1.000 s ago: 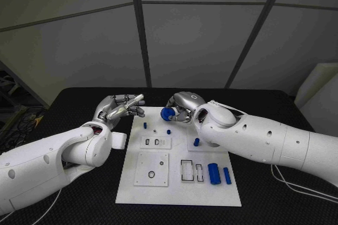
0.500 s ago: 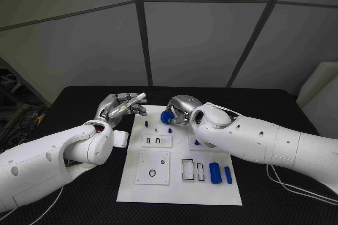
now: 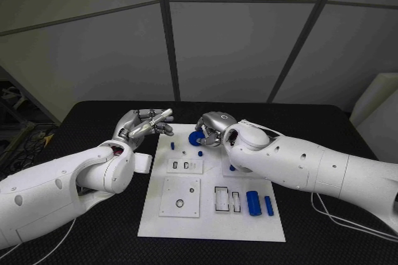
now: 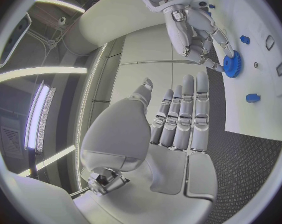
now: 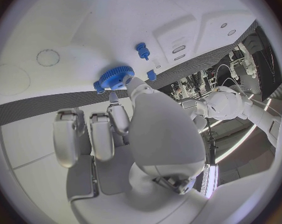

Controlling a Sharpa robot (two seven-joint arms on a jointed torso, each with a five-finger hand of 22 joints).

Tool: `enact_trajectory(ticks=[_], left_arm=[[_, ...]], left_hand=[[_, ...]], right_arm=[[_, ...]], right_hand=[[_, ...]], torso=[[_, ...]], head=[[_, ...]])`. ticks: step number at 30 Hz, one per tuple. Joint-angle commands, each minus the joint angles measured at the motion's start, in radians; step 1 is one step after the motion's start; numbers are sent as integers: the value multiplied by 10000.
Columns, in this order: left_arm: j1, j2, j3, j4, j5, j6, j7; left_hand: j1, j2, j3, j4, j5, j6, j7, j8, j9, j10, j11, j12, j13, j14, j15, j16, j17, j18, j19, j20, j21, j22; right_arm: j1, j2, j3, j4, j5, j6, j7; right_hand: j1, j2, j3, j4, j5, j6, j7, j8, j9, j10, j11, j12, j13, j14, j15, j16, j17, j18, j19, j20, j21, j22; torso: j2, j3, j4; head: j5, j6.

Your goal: Assemble the parts on the task board

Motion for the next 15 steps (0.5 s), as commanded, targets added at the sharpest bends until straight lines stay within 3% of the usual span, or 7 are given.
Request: enact_trajectory(ticks=[1, 8, 15], left_arm=[[15, 0, 9, 25, -33, 120, 30], [17, 1, 9, 25, -33, 124, 18], [18, -13, 9, 27, -33, 123, 7]], left_hand=[[-20, 61, -20, -68, -23, 57, 22, -48, -7, 30, 20, -31, 15, -79, -16, 39, 14, 35, -59, 3, 60, 14], [-20, 78, -24, -79, -24, 52, 31, -61, -9, 20, 26, -47, 12, -107, -13, 74, 37, 34, -87, 6, 95, 40], [-21, 80, -25, -80, -23, 50, 34, -62, -9, 18, 28, -49, 12, -109, -12, 77, 39, 34, -90, 6, 98, 42]], right_arm=[[21, 41, 3, -50, 125, 308, 58], [22, 80, 1, -82, 323, 744, 151], [22, -40, 1, 22, 413, 605, 203]], right_hand=[[-243, -28, -59, 96, 46, -209, 22, -155, -2, -93, 19, -86, -58, 818, 82, 56, 1589, -203, 621, 105, 55, 1808], [-1209, 19, -446, 665, 150, -180, 54, -249, 63, -135, 68, -92, -56, 844, 134, 121, 1727, -213, 645, 165, 80, 1864], [-1396, 138, -523, 790, 175, 60, 37, -168, 103, -54, 59, 17, 71, 850, 133, 138, 1760, -223, 668, 172, 102, 1912]], torso=[[-3, 5, -2], [-7, 2, -2], [-7, 10, -7]], head=[[-1, -5], [-4, -12], [10, -6]])
